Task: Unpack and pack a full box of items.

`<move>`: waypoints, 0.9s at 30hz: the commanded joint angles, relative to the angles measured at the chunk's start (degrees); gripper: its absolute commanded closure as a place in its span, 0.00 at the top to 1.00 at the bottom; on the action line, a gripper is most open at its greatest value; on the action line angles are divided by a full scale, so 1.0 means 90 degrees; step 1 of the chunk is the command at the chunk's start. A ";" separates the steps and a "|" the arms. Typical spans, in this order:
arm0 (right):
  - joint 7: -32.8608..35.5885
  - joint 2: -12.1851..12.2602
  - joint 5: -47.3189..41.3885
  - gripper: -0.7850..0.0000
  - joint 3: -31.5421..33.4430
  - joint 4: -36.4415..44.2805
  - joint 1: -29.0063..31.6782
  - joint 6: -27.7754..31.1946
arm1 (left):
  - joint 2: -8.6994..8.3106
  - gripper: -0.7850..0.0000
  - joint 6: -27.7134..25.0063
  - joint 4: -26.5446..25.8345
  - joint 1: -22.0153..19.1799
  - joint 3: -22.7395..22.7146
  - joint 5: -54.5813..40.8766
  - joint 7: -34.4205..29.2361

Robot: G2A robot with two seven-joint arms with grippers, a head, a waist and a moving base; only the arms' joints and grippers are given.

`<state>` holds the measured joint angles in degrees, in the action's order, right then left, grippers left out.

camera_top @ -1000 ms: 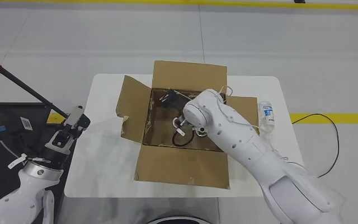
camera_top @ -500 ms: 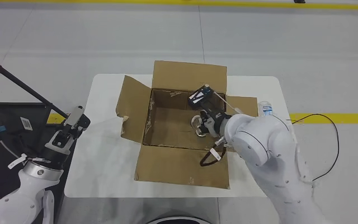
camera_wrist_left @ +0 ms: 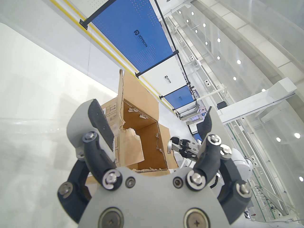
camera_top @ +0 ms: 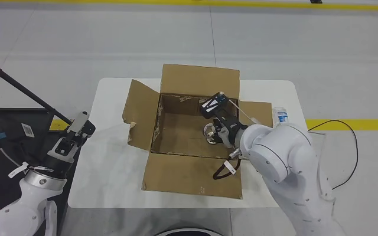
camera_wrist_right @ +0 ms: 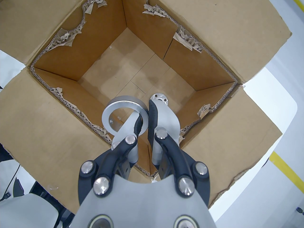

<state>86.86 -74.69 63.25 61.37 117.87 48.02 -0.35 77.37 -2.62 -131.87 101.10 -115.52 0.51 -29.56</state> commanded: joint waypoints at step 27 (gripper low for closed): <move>0.0127 0.0462 0.1847 0.00 0.3722 0.0612 0.2724 -0.0526 | 0.0000 1.00 0.0000 0.0000 0.0000 0.0000 0.0000 0.0000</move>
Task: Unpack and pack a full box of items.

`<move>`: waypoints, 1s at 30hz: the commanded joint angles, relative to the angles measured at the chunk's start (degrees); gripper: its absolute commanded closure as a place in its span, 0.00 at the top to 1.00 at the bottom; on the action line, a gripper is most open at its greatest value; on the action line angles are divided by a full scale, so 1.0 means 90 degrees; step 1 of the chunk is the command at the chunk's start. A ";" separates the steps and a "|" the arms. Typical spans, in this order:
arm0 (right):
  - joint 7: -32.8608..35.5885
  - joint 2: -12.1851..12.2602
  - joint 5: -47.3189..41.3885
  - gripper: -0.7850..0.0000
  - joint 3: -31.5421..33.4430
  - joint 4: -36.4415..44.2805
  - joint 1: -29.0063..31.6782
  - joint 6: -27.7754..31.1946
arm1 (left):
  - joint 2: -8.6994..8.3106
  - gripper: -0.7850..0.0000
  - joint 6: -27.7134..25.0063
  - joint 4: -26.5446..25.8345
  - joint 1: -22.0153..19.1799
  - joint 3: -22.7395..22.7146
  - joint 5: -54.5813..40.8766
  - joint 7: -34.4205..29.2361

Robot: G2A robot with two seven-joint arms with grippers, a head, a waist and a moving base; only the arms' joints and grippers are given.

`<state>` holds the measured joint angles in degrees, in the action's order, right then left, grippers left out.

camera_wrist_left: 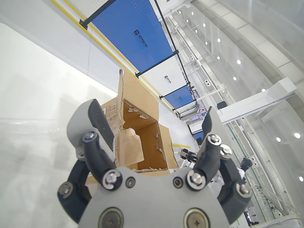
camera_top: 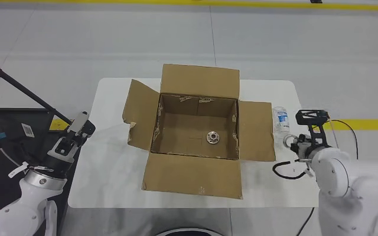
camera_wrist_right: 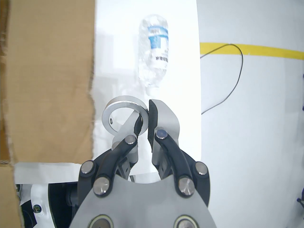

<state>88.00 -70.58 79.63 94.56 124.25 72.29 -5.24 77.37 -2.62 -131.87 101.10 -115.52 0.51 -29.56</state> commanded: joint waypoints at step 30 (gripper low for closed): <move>-0.0726 0.0098 -0.0335 0.00 0.0167 -0.3144 -0.0387 0.0162 | 0.0000 1.00 0.0000 0.0000 0.0000 0.0000 0.0000 0.0000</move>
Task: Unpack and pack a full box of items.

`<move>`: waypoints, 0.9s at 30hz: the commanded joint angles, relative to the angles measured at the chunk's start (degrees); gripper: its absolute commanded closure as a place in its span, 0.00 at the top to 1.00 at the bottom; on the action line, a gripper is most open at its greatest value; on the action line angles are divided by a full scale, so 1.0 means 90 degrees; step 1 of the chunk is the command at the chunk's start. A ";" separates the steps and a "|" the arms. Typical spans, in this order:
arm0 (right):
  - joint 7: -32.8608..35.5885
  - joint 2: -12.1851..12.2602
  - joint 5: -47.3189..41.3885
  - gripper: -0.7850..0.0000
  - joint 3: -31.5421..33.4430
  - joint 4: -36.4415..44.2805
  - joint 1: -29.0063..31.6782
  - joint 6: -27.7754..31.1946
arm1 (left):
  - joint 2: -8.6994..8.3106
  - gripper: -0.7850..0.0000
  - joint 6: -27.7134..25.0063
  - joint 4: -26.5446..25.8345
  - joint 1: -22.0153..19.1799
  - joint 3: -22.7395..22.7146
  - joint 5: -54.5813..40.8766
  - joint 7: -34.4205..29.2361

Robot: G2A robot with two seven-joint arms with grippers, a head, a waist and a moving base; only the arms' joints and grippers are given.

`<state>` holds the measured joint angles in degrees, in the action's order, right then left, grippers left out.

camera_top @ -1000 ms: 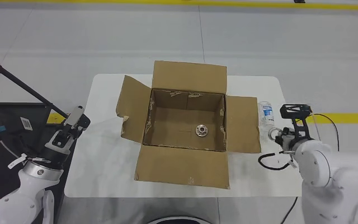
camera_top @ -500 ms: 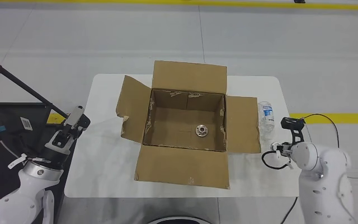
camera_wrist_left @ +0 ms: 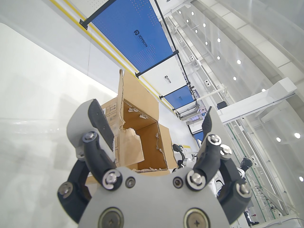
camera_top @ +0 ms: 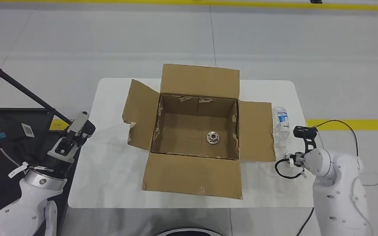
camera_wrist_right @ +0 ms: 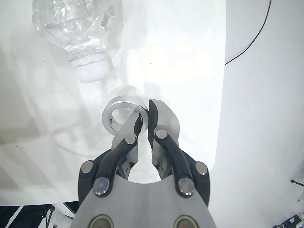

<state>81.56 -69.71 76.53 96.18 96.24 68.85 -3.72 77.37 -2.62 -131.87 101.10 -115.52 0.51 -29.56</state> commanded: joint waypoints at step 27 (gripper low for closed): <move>0.0481 0.0078 -0.0131 1.00 -0.0048 0.2305 -0.0311 -0.0094 | 0.0000 1.00 0.0000 0.0000 0.0000 0.0000 0.0000 0.0000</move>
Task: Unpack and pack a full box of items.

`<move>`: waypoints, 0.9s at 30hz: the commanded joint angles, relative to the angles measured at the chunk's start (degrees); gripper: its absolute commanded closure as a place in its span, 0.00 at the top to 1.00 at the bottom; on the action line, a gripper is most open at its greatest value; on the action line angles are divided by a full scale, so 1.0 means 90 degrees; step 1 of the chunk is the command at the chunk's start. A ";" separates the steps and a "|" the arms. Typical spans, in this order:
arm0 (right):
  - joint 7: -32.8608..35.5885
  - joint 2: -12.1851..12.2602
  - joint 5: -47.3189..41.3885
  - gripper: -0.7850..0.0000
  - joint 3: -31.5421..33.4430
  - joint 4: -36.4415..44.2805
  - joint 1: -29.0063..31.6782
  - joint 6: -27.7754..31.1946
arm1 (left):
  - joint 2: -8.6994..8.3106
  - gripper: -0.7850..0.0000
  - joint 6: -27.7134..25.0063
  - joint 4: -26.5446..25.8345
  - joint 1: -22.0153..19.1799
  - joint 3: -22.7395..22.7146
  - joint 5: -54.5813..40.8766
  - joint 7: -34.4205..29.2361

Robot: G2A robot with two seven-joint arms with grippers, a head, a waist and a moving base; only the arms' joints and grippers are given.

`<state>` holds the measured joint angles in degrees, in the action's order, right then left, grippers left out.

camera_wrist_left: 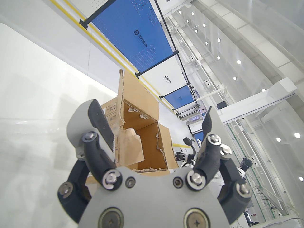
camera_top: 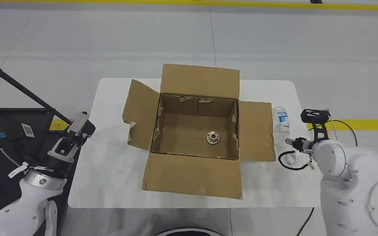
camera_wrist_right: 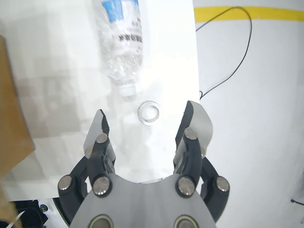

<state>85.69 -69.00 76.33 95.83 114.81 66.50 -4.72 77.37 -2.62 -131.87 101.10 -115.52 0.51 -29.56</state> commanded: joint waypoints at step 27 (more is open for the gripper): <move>-0.0525 -0.0645 -0.1497 0.73 -0.5411 -0.1640 -0.3045 0.0635 | 0.0000 1.00 0.0000 0.0000 0.0000 0.0000 0.0000 0.0000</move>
<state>81.00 -74.58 63.16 47.96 101.46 39.57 0.94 77.37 -2.62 -131.87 101.10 -115.52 0.51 -29.56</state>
